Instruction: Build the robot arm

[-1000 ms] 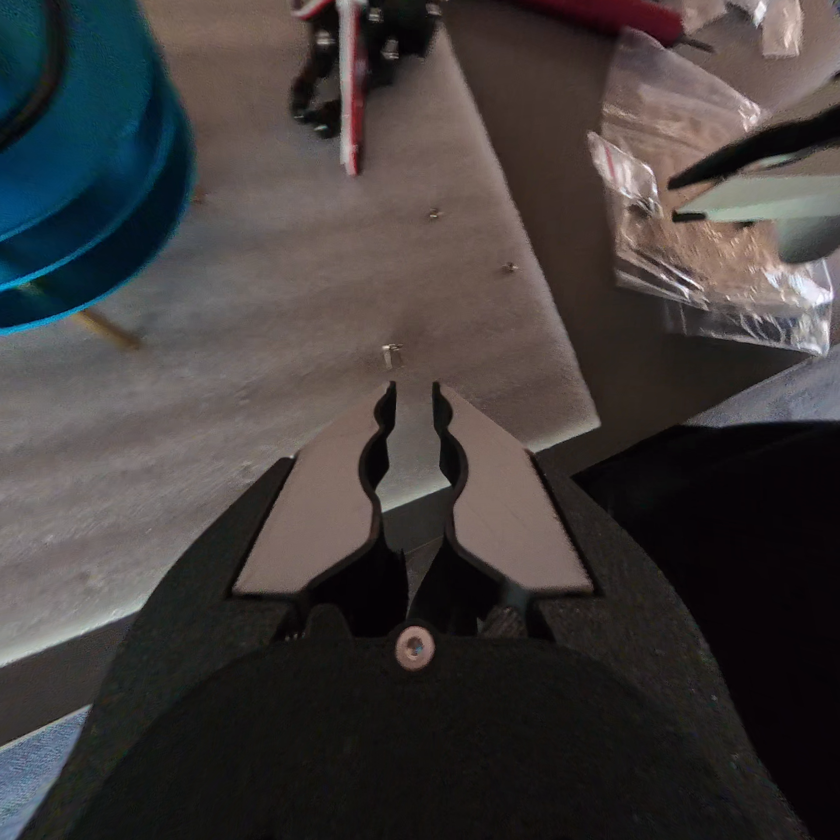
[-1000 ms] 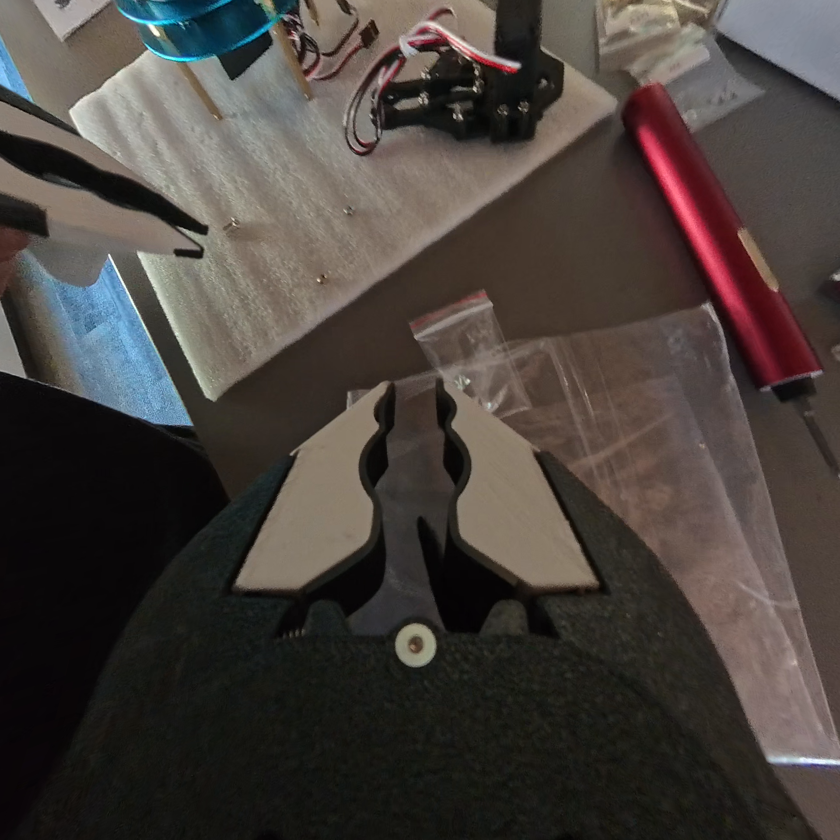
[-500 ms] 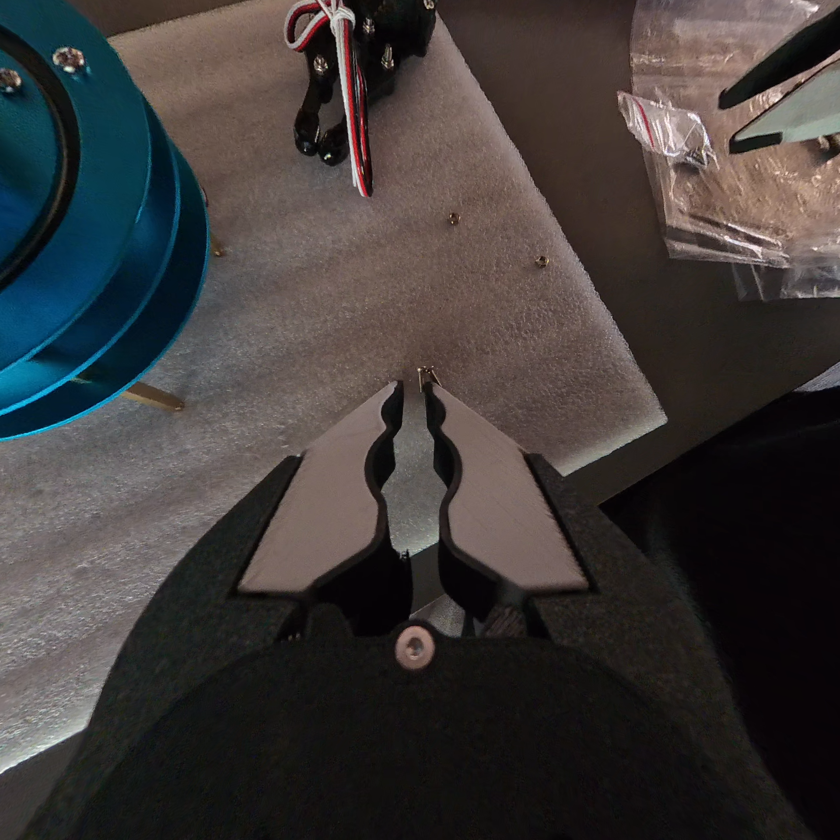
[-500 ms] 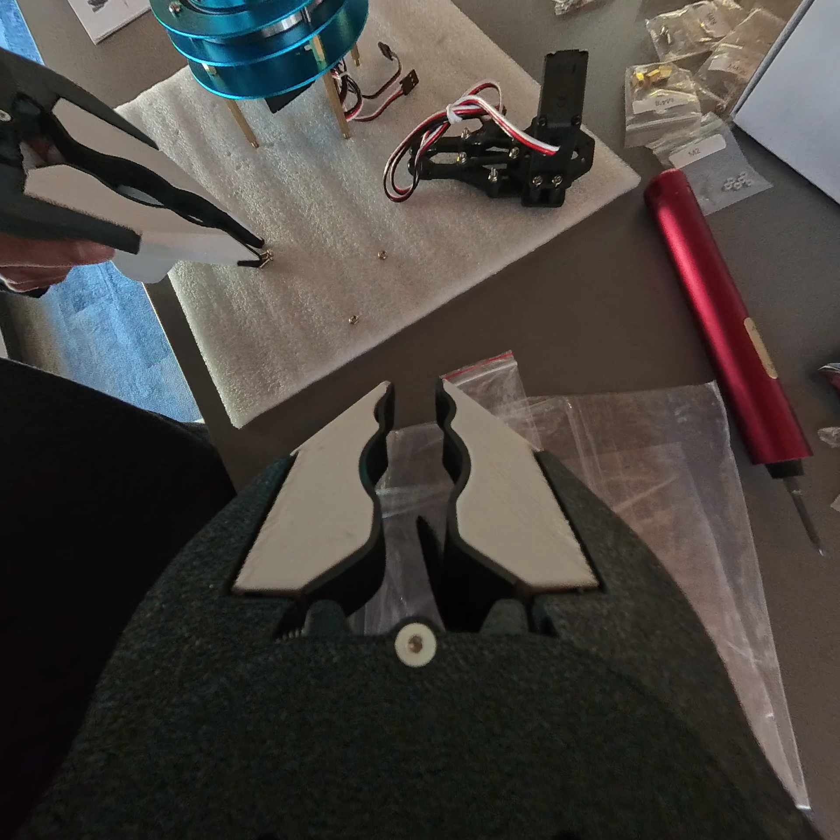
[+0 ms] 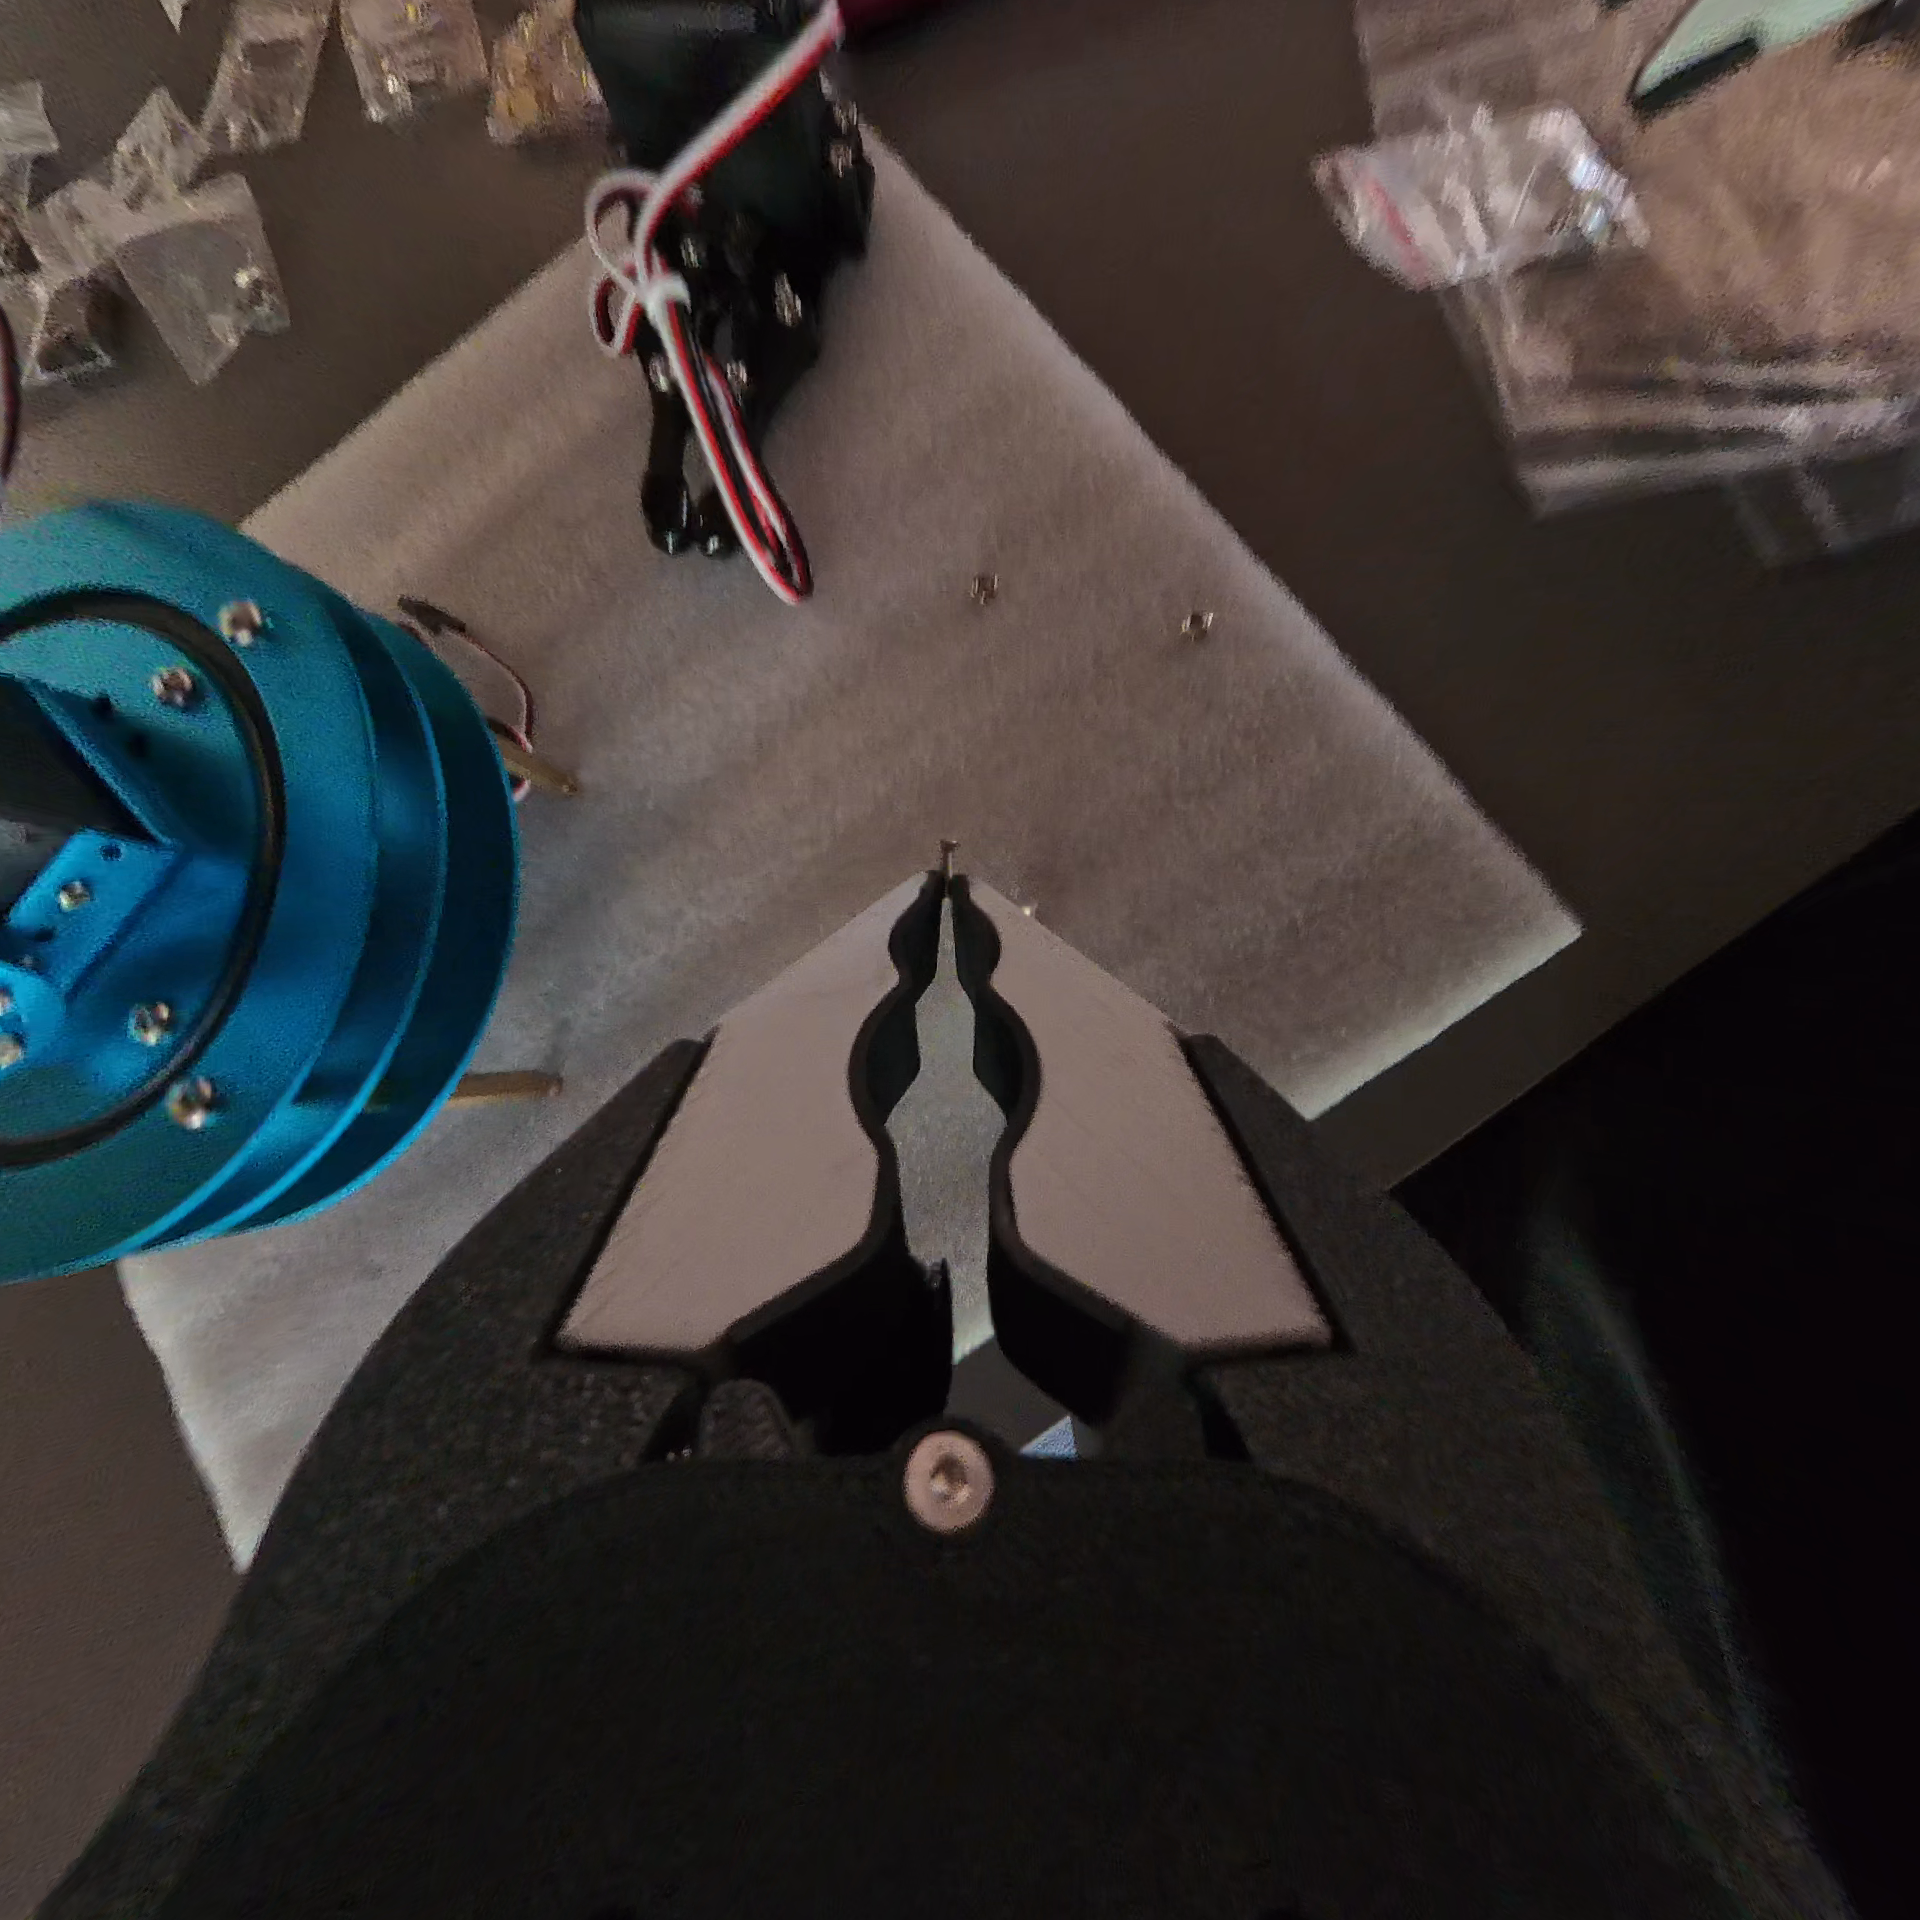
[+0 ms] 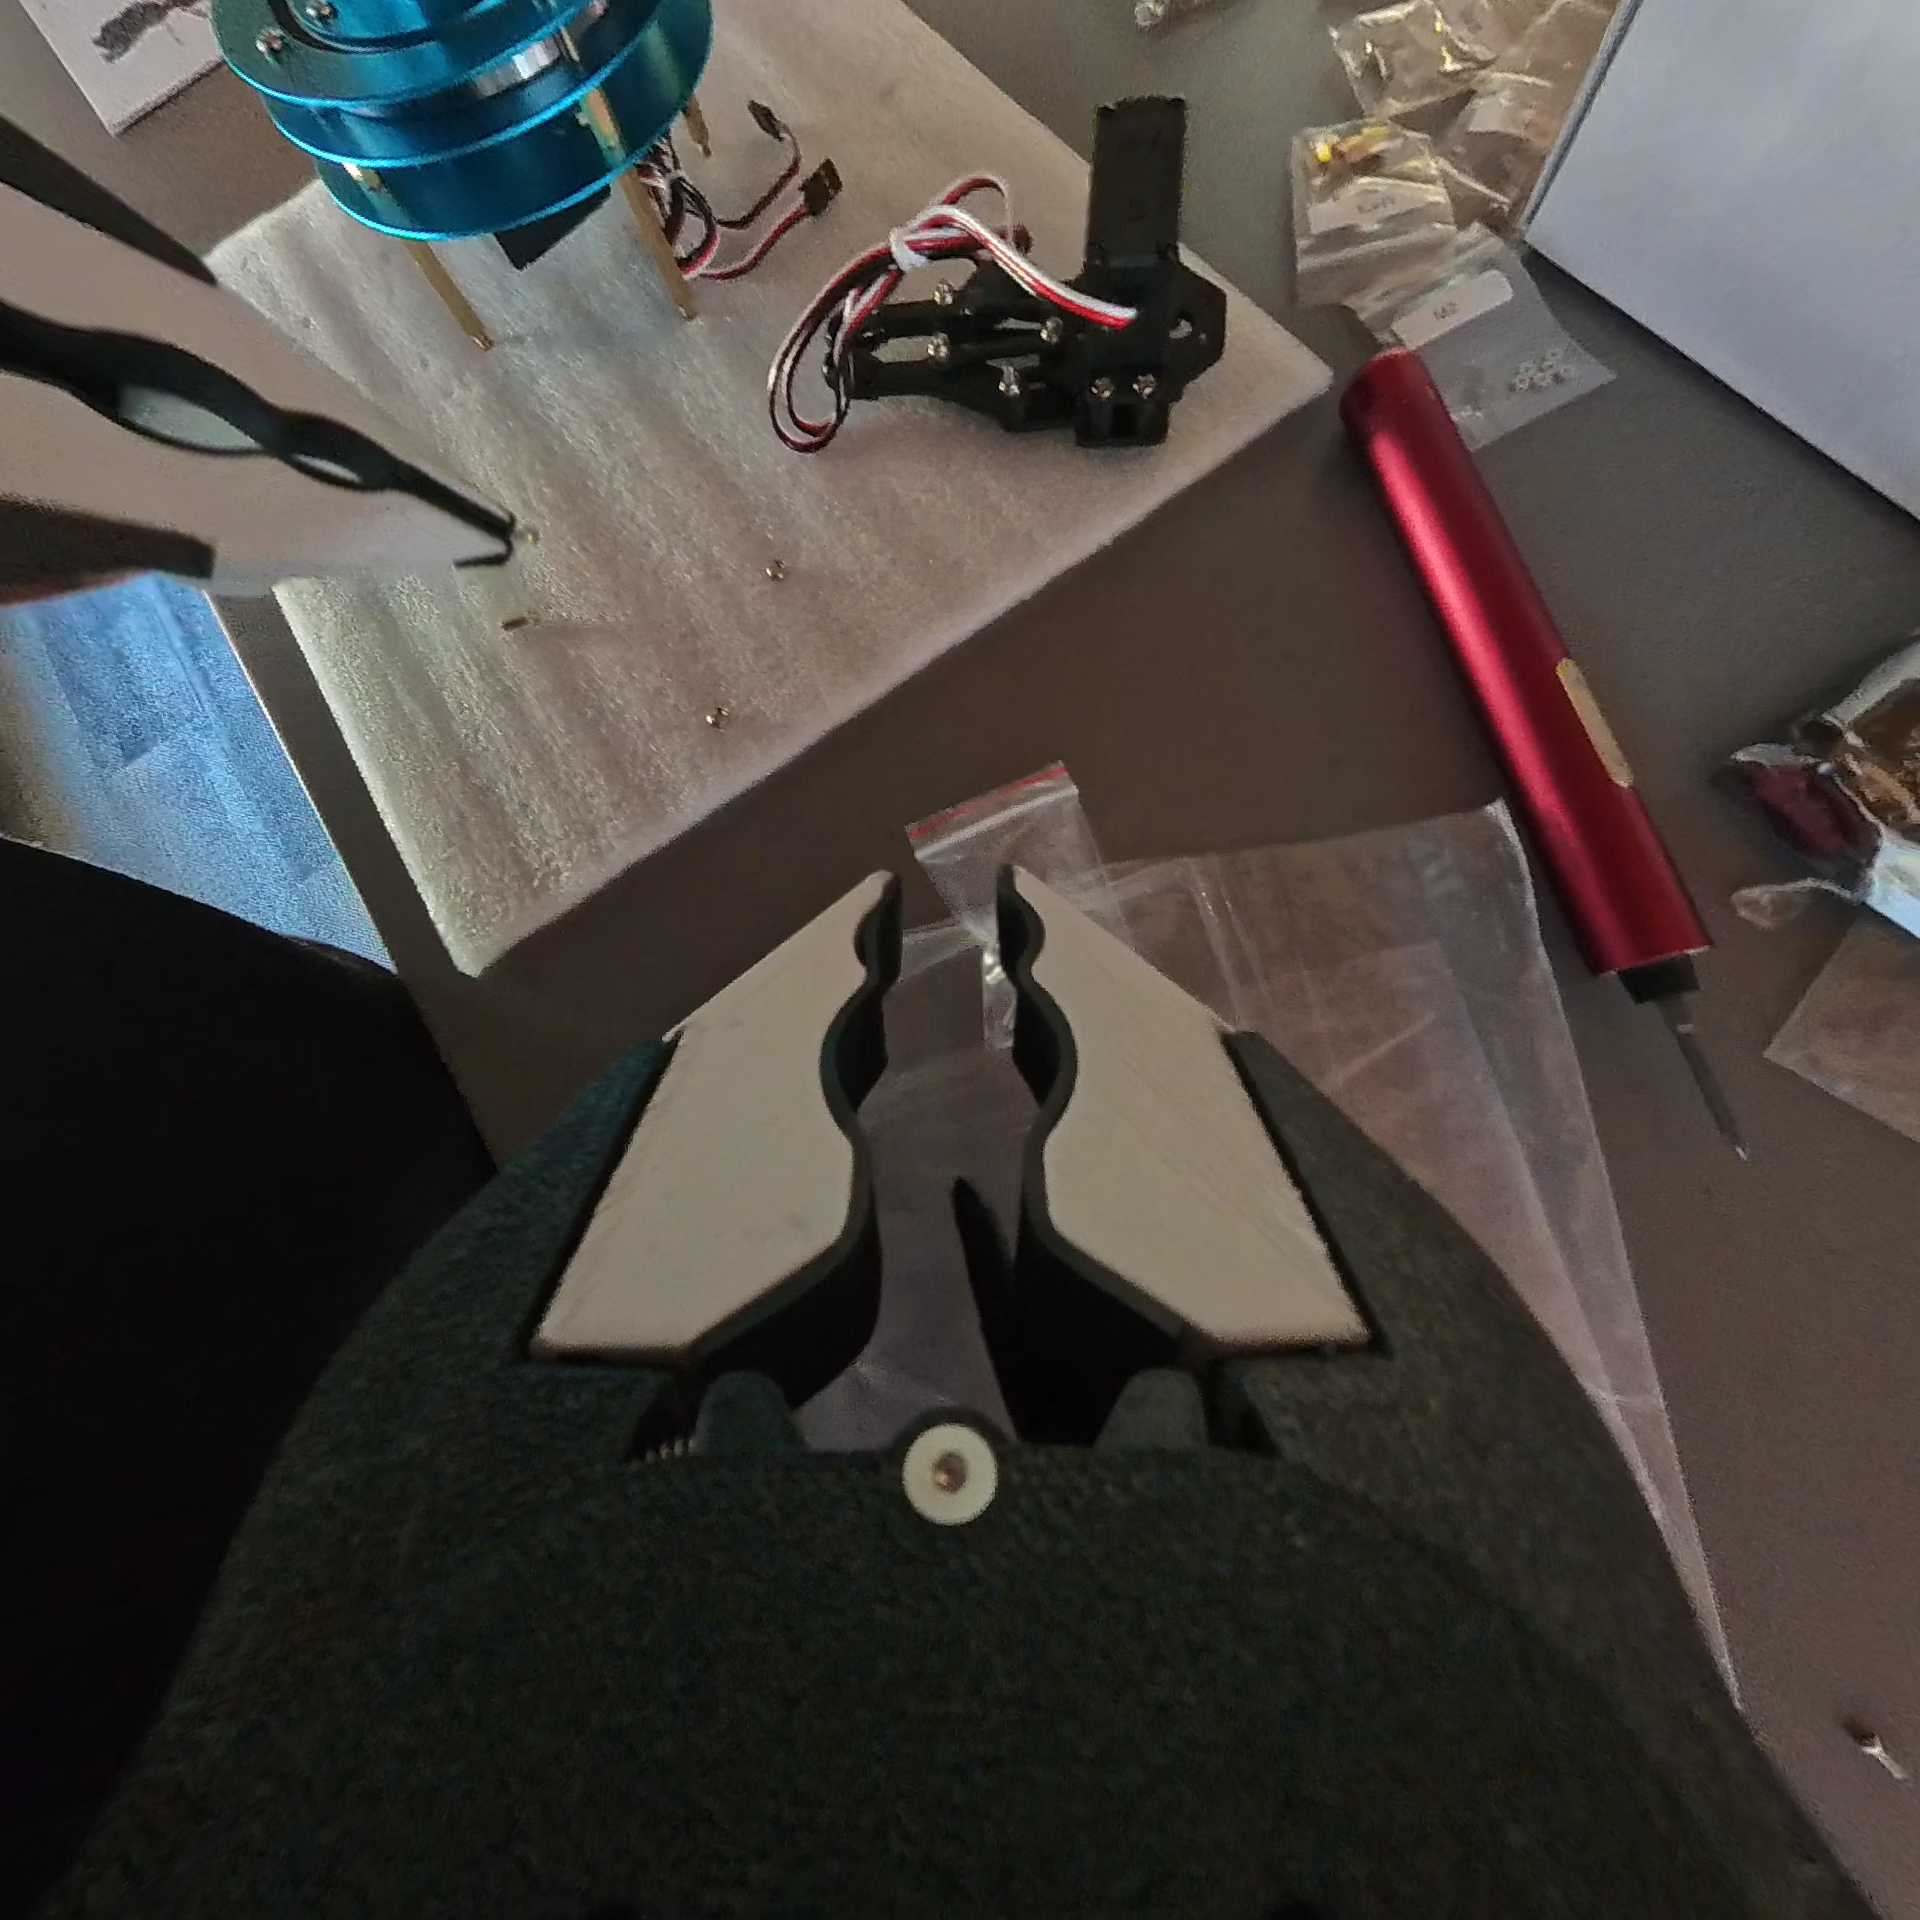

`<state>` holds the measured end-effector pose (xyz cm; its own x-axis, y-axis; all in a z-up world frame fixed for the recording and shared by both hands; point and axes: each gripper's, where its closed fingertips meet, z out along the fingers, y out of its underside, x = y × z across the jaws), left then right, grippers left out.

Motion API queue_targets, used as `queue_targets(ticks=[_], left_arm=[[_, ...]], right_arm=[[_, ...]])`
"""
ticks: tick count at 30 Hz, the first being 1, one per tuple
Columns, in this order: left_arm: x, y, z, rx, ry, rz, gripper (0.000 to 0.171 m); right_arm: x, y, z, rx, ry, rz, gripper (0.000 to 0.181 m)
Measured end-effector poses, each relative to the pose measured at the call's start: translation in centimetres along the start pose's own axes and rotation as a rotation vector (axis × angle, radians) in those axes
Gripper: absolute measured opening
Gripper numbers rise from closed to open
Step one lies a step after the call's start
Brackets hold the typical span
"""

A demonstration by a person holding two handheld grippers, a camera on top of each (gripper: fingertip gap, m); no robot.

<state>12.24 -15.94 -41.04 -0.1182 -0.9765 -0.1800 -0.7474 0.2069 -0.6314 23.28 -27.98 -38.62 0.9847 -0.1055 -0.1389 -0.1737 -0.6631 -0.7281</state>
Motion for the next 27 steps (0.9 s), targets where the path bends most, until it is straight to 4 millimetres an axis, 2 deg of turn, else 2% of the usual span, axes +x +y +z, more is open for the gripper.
queue_targets(ticks=[2, 3, 7, 9, 12, 18, 21, 27], left_arm=[[0.5, -1.6, 0.2, 0.042, 0.064, -0.028, 0.001], [1.0, -2.7, 0.7, 0.067, 0.110, -0.052, 0.001], [4.3, -7.4, 2.9, 0.129, 0.378, -0.157, 0.001], [5.5, -8.6, 4.1, 0.107, 0.458, -0.155, 0.001], [6.2, -9.1, 5.3, 0.069, 0.519, -0.123, 0.001], [7.2, -9.9, 5.5, 0.031, 0.609, -0.075, 0.001], [7.4, -10.0, 5.8, 0.013, 0.625, -0.060, 0.001], [7.6, -10.5, 5.9, 0.011, 0.632, -0.036, 0.001]], right_arm=[[0.5, 0.4, 0.0, -0.006, -0.002, 0.012, 0.023], [0.7, 0.6, 0.1, -0.010, -0.006, 0.009, 0.031], [0.8, 1.4, 0.9, -0.044, -0.030, -0.077, 0.051], [1.1, 1.6, 1.4, -0.067, -0.013, -0.147, 0.056], [1.1, 0.9, 2.5, -0.070, -0.031, -0.239, 0.056], [0.7, 1.1, 4.7, -0.146, -0.135, -0.259, 0.053], [0.6, 1.1, 4.7, -0.140, -0.159, -0.265, 0.042], [0.5, 0.6, 3.9, -0.100, -0.177, -0.241, 0.038]])
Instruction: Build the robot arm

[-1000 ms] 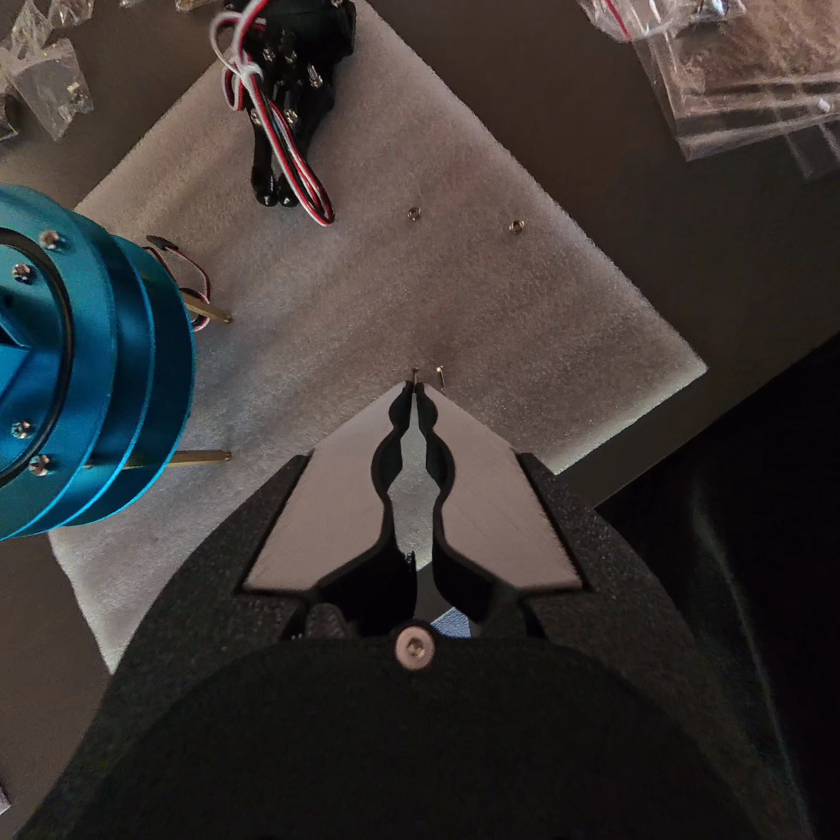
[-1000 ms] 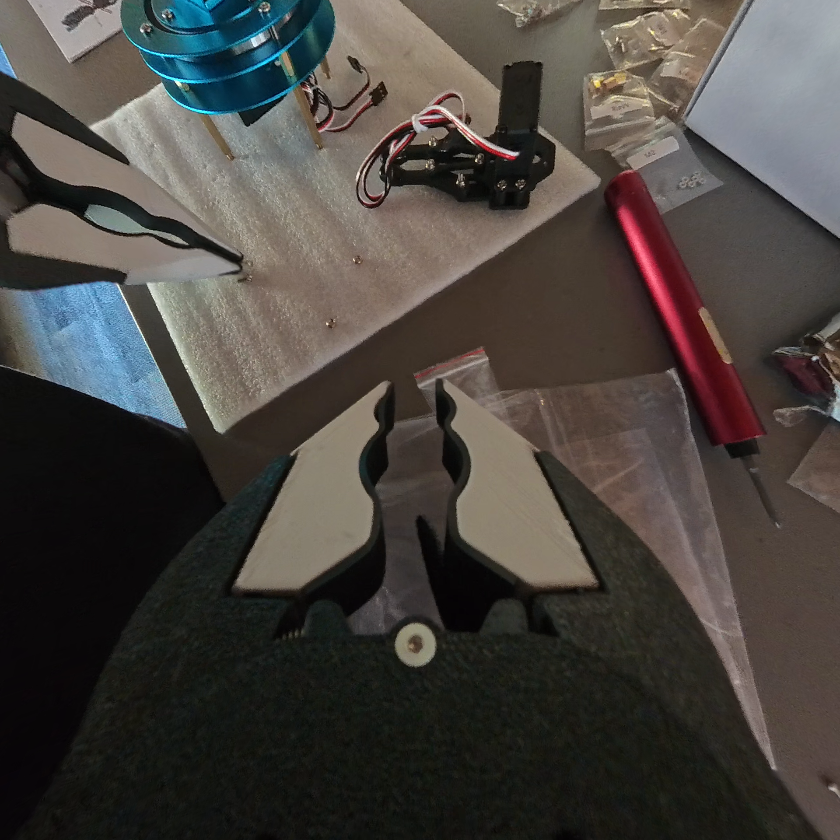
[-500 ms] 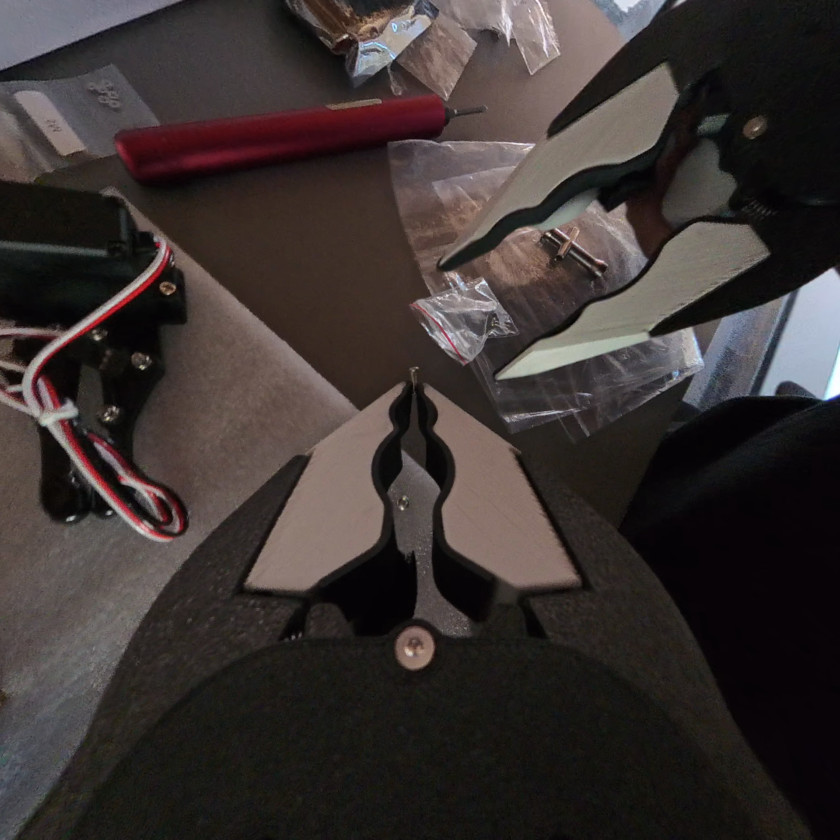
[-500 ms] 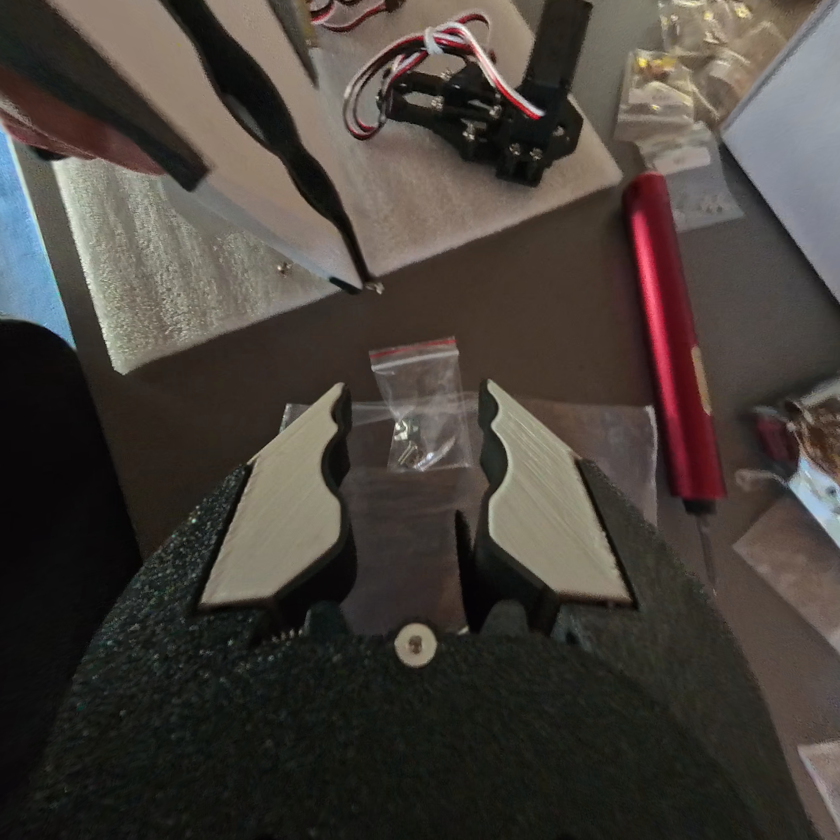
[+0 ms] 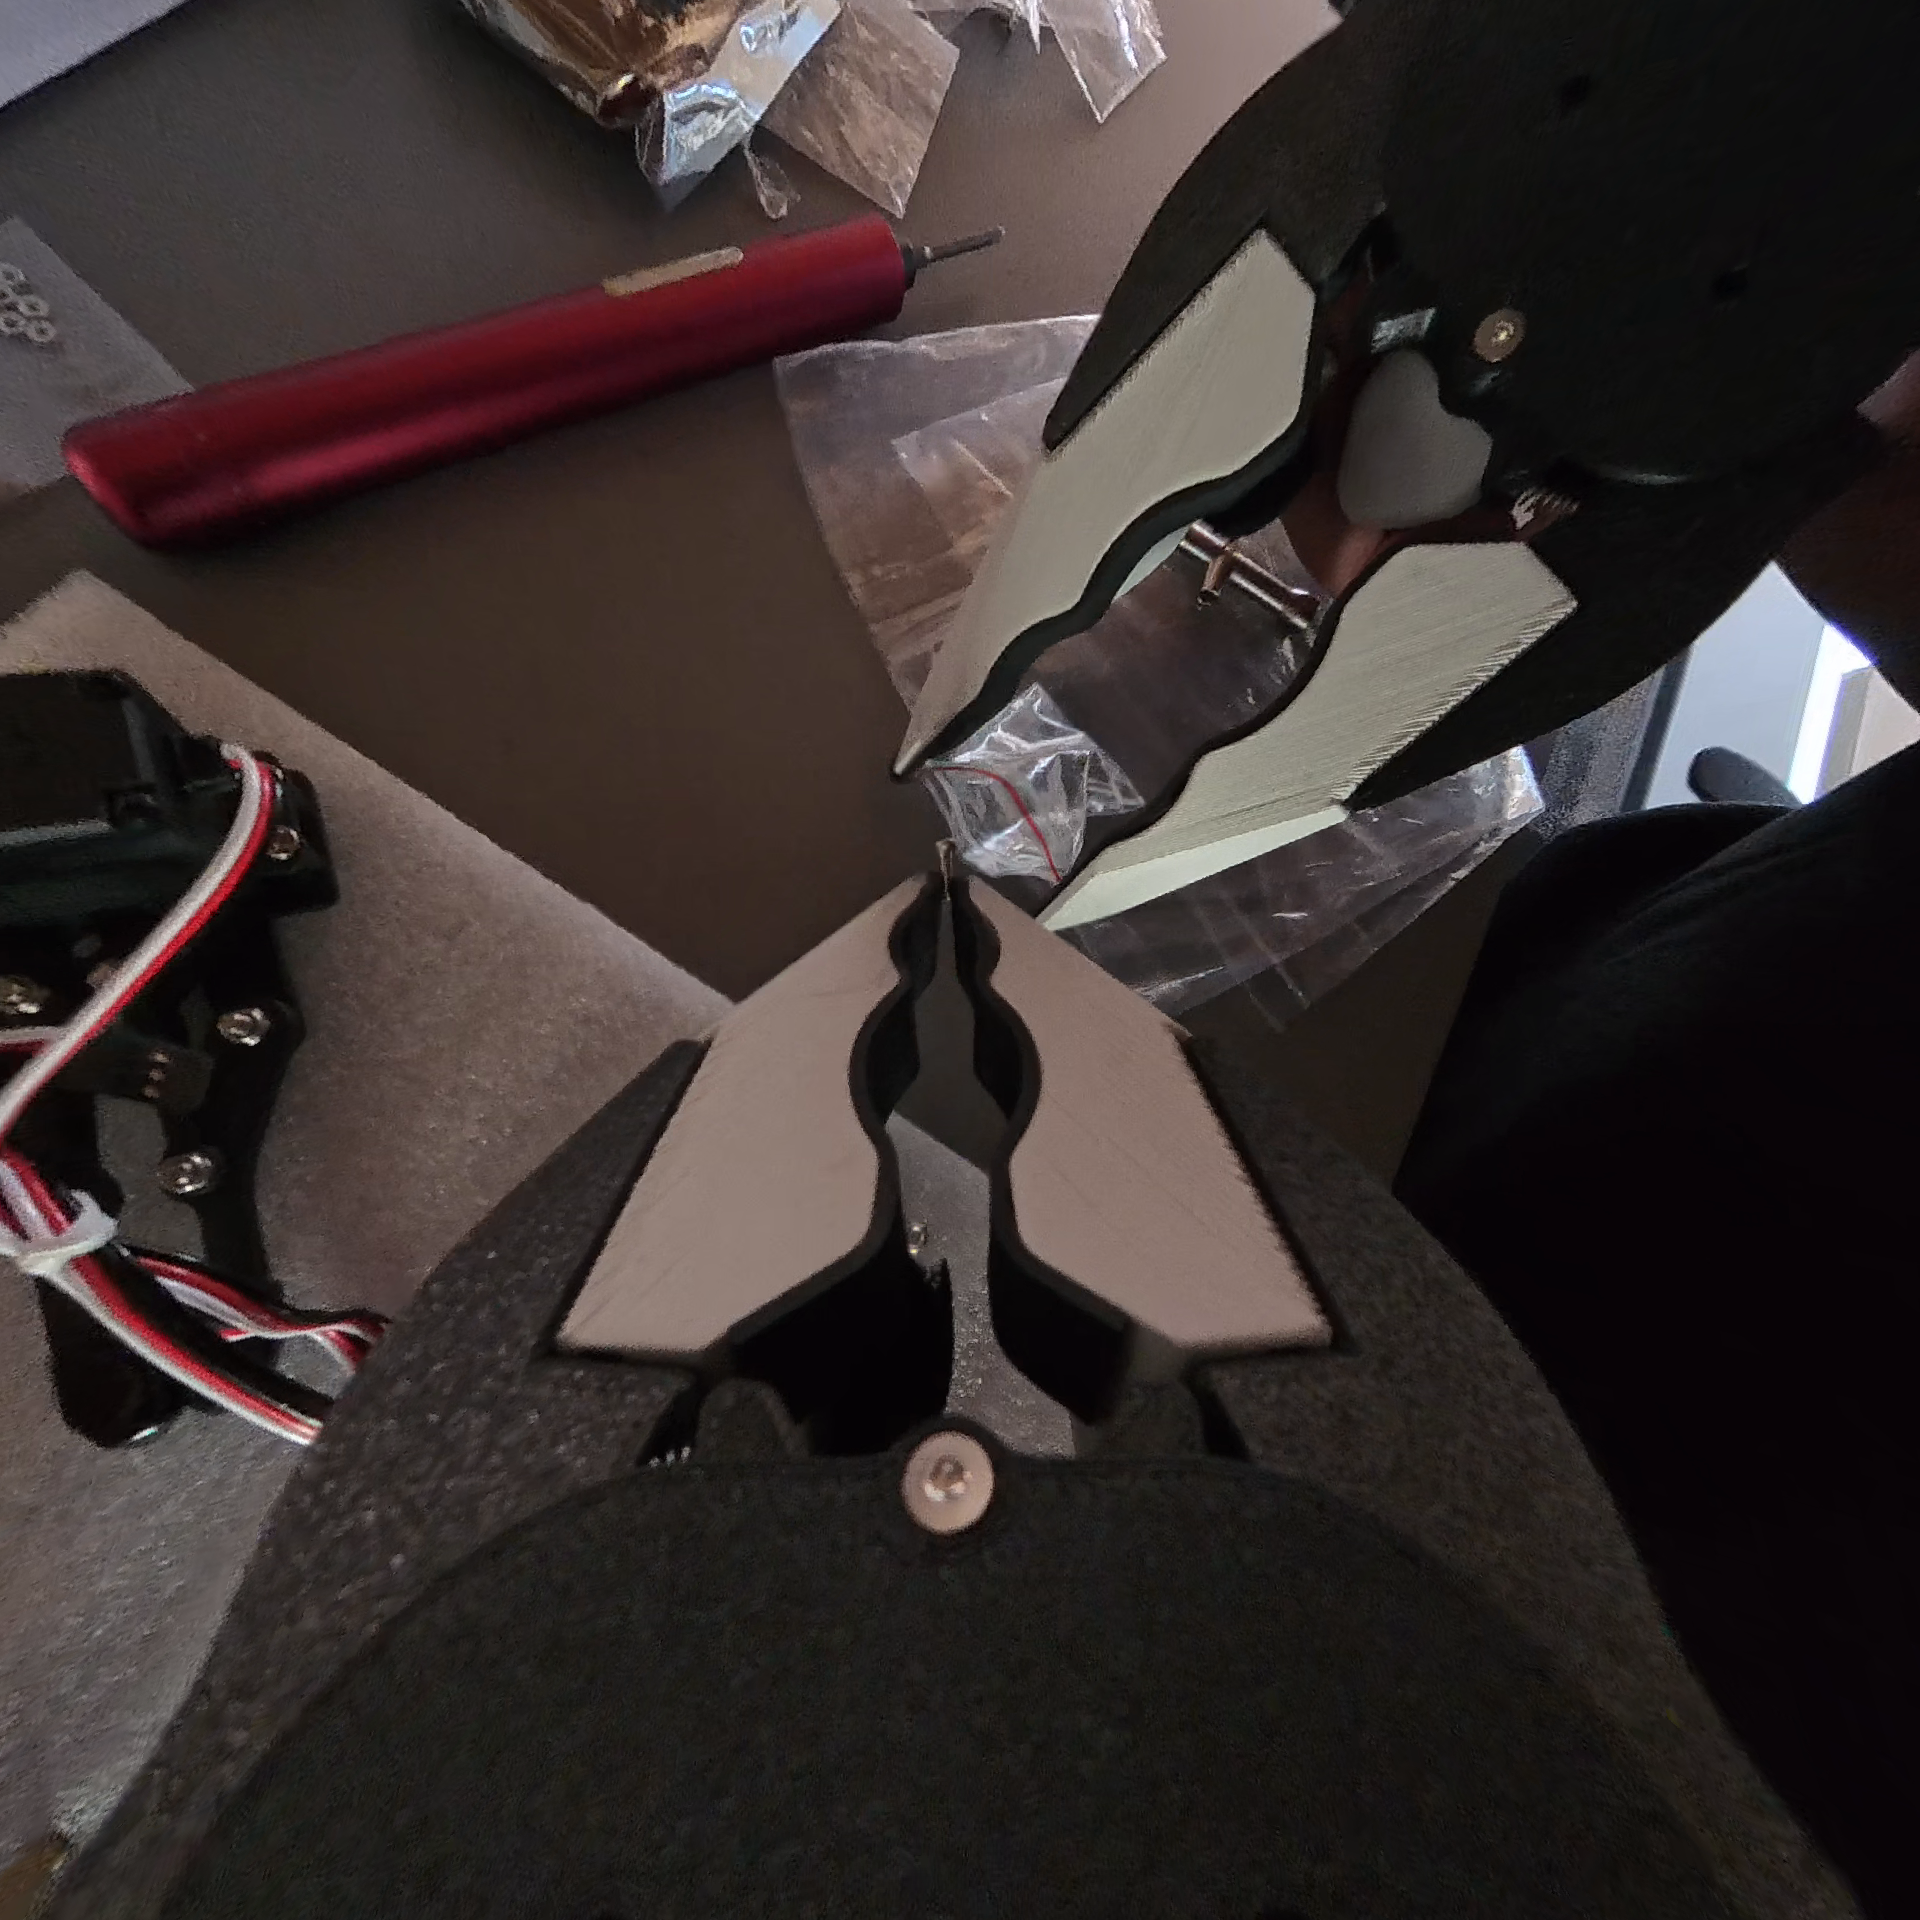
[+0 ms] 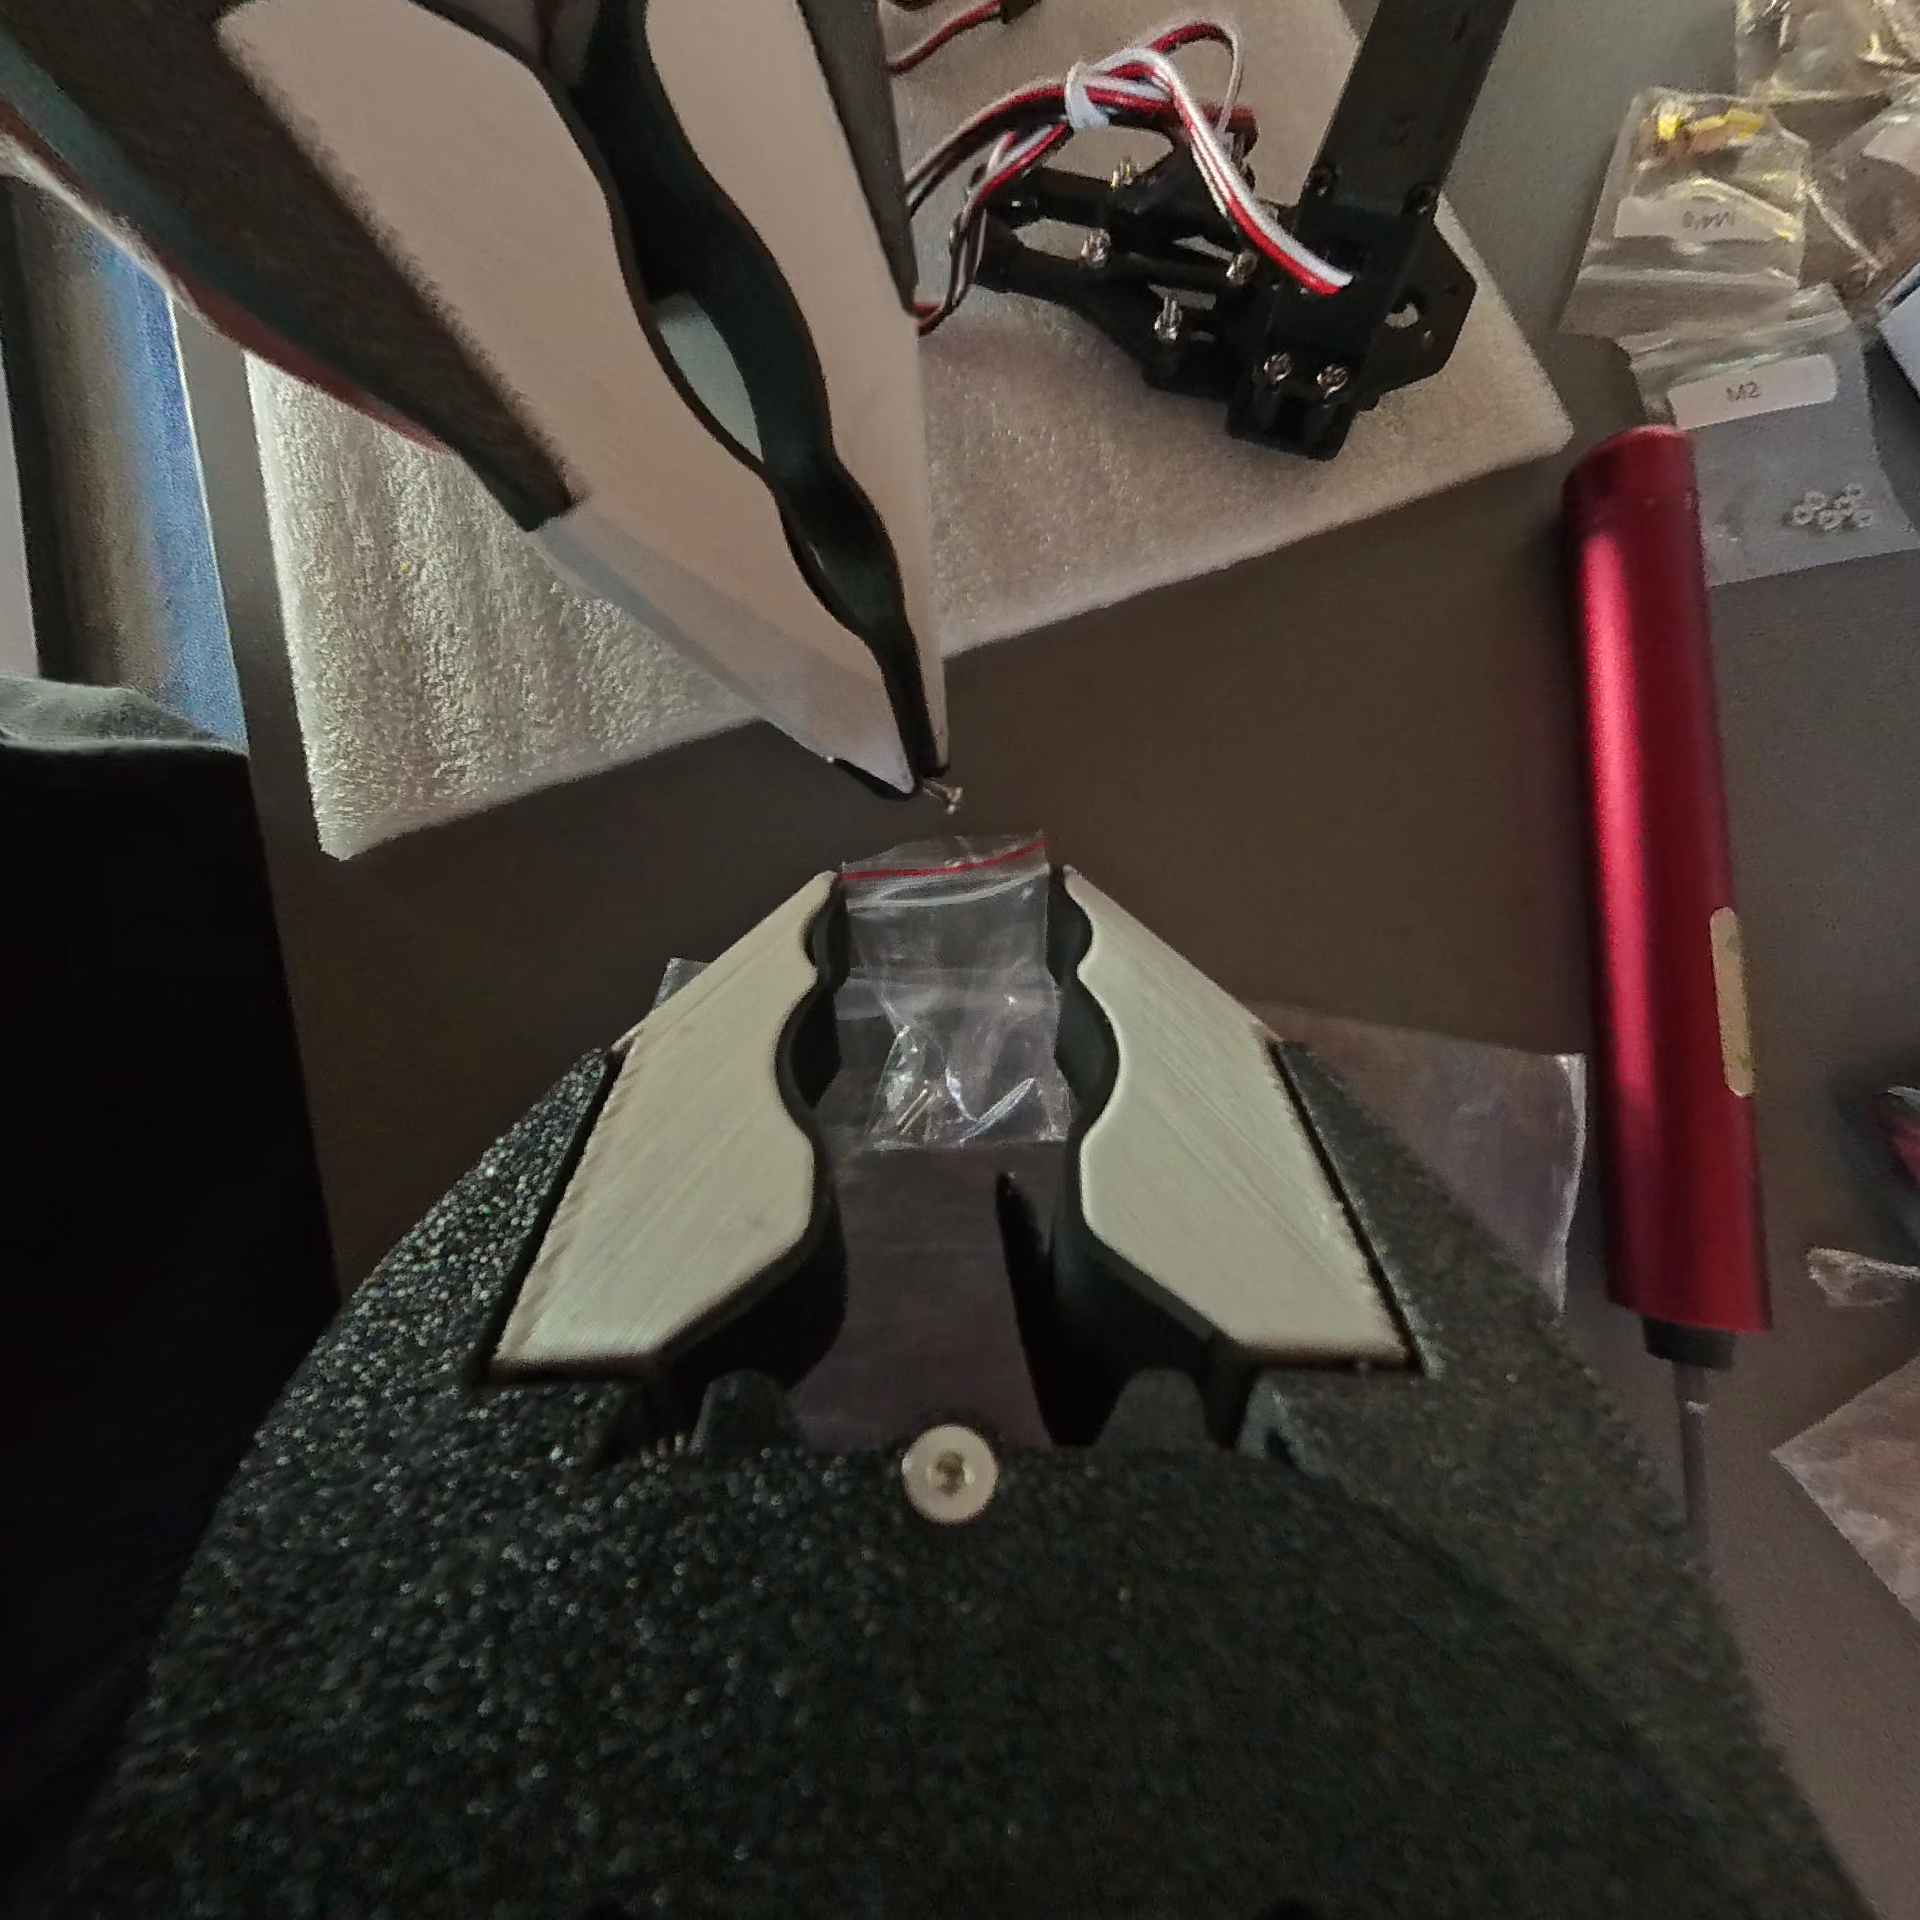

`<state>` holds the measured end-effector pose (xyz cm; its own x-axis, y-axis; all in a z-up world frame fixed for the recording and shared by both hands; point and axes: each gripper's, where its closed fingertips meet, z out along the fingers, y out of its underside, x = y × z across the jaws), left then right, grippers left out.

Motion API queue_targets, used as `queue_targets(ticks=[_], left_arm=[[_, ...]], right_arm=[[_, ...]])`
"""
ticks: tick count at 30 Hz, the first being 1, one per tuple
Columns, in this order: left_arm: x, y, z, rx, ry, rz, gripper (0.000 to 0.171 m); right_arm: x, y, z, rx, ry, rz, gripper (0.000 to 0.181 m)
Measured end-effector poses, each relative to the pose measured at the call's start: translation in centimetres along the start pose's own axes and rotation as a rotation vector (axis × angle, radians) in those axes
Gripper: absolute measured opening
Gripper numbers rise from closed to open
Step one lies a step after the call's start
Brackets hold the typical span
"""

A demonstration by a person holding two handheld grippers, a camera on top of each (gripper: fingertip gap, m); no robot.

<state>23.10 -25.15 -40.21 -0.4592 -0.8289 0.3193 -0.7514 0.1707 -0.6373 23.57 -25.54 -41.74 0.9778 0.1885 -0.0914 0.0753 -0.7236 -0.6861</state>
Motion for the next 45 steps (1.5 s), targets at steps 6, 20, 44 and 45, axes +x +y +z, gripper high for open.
queue_targets(ticks=[6, 20, 44, 45], left_arm=[[0.7, -0.7, -0.3, 0.002, 0.021, 0.036, 0.000], [1.6, -1.1, -0.2, -0.003, 0.083, 0.021, 0.009], [0.9, 0.7, -2.7, 0.059, -0.102, 0.038, 0.019], [0.9, 0.7, -2.5, 0.046, -0.103, 0.048, 0.020]], right_arm=[[0.0, -0.1, -0.1, 0.002, 0.003, -0.005, 0.037], [-0.6, -0.9, -0.5, 0.040, 0.003, -0.018, 0.037], [13.8, 5.9, -12.9, 0.000, 0.507, 0.332, 0.037], [14.2, 7.2, -12.7, -0.046, 0.481, 0.365, 0.038]])
